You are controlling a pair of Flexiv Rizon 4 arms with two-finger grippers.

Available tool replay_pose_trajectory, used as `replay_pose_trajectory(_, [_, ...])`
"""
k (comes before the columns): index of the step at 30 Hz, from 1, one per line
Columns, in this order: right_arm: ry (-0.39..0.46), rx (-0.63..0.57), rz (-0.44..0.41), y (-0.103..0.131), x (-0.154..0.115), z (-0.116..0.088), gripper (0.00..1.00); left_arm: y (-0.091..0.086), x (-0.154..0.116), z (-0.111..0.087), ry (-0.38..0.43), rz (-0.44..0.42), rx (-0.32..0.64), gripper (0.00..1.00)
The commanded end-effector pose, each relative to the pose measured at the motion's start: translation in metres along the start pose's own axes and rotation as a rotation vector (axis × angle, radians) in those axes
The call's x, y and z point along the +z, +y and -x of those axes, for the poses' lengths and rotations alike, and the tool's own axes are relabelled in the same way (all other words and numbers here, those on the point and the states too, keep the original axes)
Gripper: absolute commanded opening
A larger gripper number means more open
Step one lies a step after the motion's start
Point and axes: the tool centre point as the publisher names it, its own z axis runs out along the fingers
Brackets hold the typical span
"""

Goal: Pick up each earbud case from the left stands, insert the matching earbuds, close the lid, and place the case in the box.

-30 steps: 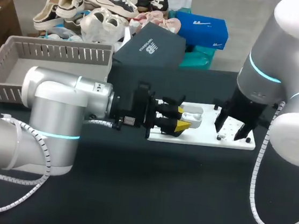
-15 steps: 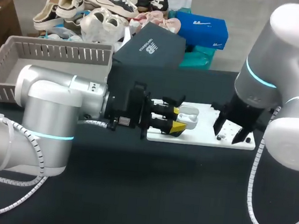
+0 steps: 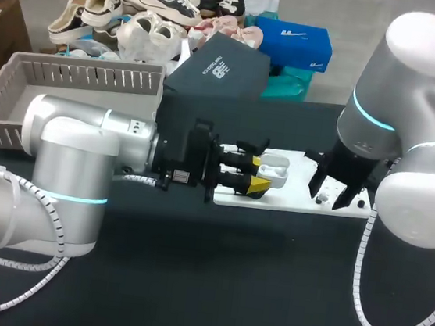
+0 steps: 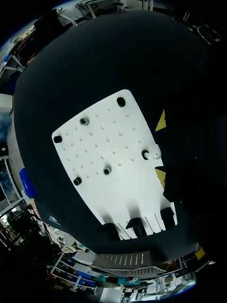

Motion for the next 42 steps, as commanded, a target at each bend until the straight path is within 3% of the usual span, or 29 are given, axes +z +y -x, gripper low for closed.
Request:
replay_pose_trajectory(1, [-0.003, 0.013, 0.007, 0.001, 0.005, 0.001, 0.4, -0.002, 0.0, 0.0, -0.001, 0.005, 0.002, 0.0])
replay_pose_trajectory(9, [0.001, 0.023, 0.007, 0.001, 0.009, 0.003, 0.32, -0.002, 0.0, 0.0, -0.001, 0.005, 0.002, 0.0])
replay_pose_trajectory(20, [0.004, 0.019, 0.011, 0.004, 0.011, 0.005, 0.29, -0.002, 0.0, 0.0, -0.001, 0.005, 0.002, 0.0])
replay_pose_trajectory(24, [0.005, 0.017, 0.012, 0.004, 0.011, 0.006, 0.14, -0.002, 0.0, 0.0, -0.001, 0.005, 0.002, 0.0])
replay_pose_trajectory(28, [0.009, 0.013, 0.012, 0.005, 0.011, 0.006, 0.09, -0.002, 0.0, 0.0, -0.001, 0.005, 0.002, 0.0])
replay_pose_trajectory(29, [0.01, 0.012, 0.013, 0.005, 0.01, 0.006, 0.0, -0.002, 0.0, 0.0, -0.001, 0.005, 0.002, 0.0])
replay_pose_trajectory(42, [-0.014, 0.013, 0.026, 0.0, -0.014, 0.002, 0.0, -0.002, 0.0, 0.0, -0.001, 0.005, 0.002, 0.0])
